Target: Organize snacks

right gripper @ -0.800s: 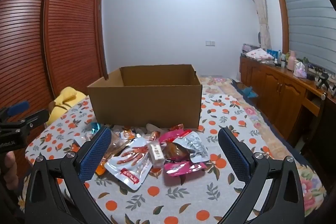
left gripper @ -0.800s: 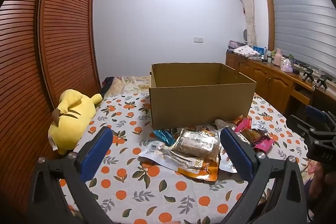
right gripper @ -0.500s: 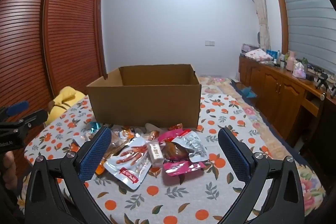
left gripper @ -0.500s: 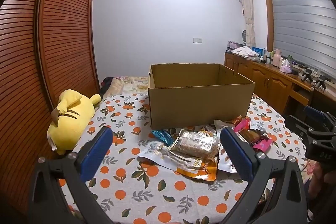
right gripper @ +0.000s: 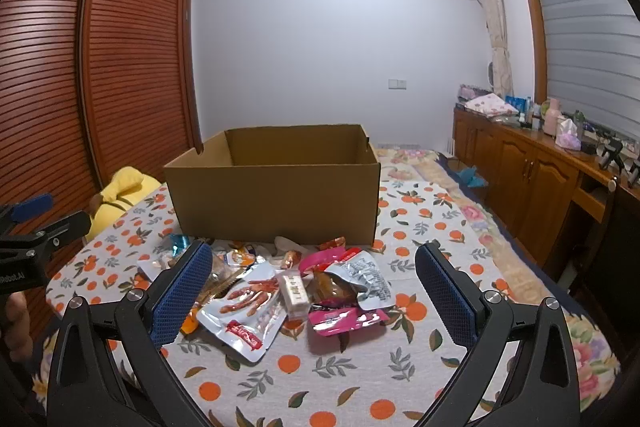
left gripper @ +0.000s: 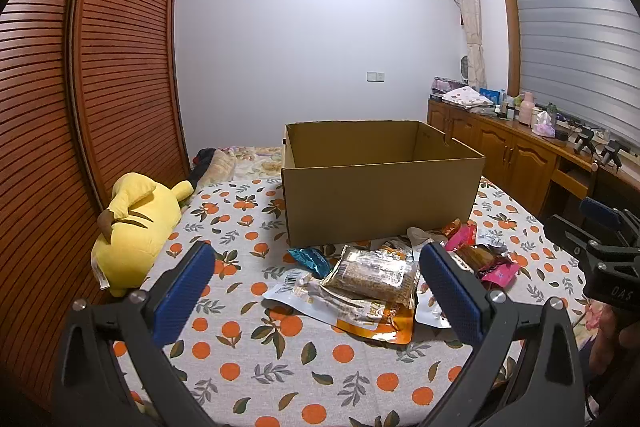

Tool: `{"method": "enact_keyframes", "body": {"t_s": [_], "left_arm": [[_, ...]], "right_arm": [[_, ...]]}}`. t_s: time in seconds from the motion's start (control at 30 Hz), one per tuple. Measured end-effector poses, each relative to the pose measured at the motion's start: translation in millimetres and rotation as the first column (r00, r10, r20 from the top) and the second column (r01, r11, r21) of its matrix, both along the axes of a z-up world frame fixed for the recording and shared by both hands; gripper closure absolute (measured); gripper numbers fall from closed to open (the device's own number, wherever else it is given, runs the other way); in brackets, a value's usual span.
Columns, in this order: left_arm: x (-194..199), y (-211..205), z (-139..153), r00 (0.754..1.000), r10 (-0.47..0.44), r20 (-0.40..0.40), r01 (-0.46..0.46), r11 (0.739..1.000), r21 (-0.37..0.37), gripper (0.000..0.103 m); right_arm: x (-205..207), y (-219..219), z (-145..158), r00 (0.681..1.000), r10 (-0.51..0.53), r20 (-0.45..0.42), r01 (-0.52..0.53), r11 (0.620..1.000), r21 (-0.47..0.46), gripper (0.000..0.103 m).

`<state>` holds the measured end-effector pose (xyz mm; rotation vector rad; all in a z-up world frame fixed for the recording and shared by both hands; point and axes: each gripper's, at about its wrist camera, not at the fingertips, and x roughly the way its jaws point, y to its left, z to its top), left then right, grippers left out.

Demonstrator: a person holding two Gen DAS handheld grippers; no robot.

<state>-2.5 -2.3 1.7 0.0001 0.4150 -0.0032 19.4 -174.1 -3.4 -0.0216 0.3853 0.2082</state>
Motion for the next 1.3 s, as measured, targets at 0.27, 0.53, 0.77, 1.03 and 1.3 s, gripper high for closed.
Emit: {"method": "enact_keyframes", "body": {"t_s": [0.27,0.53,0.77,1.03,1.3], "left_arm": [[-0.5,-0.4,-0.4,1.000,-0.002,0.002,0.002,1.000,0.000,0.000],[-0.6,-0.7,-0.7,1.000,-0.001,0.002,0.001,1.000,0.002,0.000],[-0.4,-0.2,-0.5,1.000,-0.001,0.000,0.001,1.000,0.001,0.000],[-0.6,-0.3,-1.3,1.000,-0.001,0.000,0.001,1.000,0.002,0.000],[-0.6,-0.3,-1.0,1.000,-0.002,0.000,0.002,1.000,0.002,0.000]], "right_arm": [[1.2,0.2,1.0,1.000,-0.003,0.003,0.003,1.000,0.000,0.000],[-1.7,-1.2,4.4,1.000,-0.008,0.006,0.008,1.000,-0.003,0.000],[-2.8,-1.0,6.1,1.000,-0.005,0.006,0.005,1.000,-0.002,0.000],[-3.2,-1.1,6.3,1.000,-0.006,0.007,0.006,1.000,0.000,0.000],[-3.6,-1.2,6.6,1.000,-0.006,0.008,0.006,1.000,0.000,0.000]]}}
